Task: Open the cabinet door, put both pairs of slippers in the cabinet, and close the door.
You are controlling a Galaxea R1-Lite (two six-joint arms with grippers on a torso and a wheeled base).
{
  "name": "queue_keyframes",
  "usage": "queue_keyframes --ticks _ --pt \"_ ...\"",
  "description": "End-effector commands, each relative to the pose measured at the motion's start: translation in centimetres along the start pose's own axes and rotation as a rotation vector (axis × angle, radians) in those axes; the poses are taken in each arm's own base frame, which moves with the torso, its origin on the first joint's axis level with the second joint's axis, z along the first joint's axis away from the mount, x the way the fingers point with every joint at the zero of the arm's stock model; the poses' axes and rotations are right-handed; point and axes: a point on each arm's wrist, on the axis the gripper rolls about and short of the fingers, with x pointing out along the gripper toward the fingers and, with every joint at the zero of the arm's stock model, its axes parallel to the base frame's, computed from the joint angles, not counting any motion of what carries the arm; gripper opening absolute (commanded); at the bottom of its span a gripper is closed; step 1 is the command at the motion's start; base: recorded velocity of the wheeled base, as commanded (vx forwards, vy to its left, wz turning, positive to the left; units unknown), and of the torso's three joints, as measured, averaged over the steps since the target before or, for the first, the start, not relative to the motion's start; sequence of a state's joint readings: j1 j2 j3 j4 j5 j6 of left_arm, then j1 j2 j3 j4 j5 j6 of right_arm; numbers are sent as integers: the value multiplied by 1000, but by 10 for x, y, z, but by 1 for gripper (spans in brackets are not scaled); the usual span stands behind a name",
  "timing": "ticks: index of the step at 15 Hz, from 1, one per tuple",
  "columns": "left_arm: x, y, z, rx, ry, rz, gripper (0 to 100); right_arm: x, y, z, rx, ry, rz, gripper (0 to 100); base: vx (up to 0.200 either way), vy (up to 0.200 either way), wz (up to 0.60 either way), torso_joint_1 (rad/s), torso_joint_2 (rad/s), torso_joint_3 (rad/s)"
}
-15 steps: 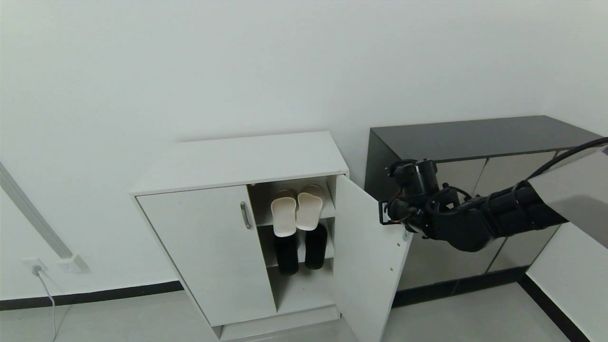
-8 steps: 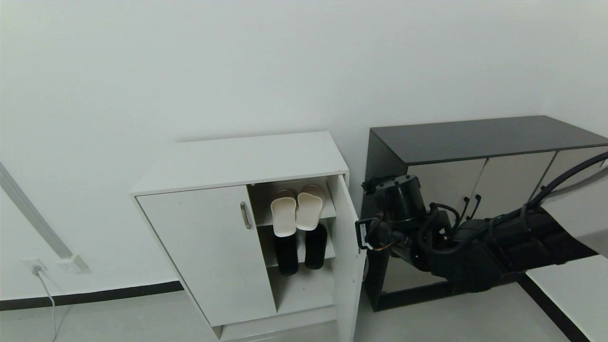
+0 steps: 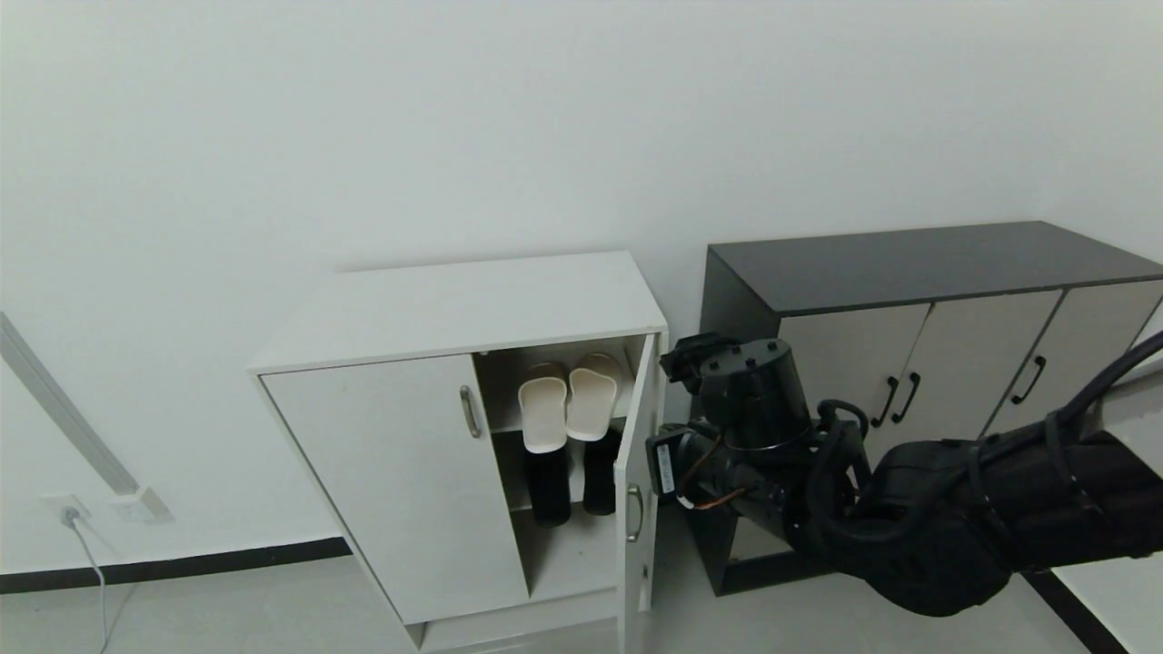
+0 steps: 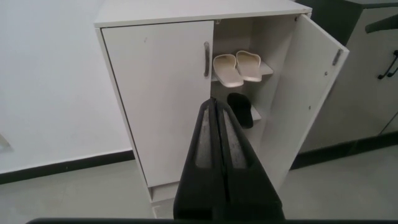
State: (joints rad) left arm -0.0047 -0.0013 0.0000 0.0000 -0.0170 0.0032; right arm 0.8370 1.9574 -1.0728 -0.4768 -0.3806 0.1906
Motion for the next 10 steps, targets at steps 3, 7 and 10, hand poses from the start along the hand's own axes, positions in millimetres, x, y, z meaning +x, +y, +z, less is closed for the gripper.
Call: queue_keyframes --ticks 3,7,10 --pt "0 0 0 -2 1 0 0 -3 -3 -1 0 1 -5 0 0 0 0 0 0 0" --pt "0 0 0 0 1 0 0 -3 -3 -1 -1 1 -5 0 0 0 450 1 -2 2" --pt "0 0 0 0 1 0 0 -3 -4 0 -2 -1 -6 0 0 0 400 2 3 0"
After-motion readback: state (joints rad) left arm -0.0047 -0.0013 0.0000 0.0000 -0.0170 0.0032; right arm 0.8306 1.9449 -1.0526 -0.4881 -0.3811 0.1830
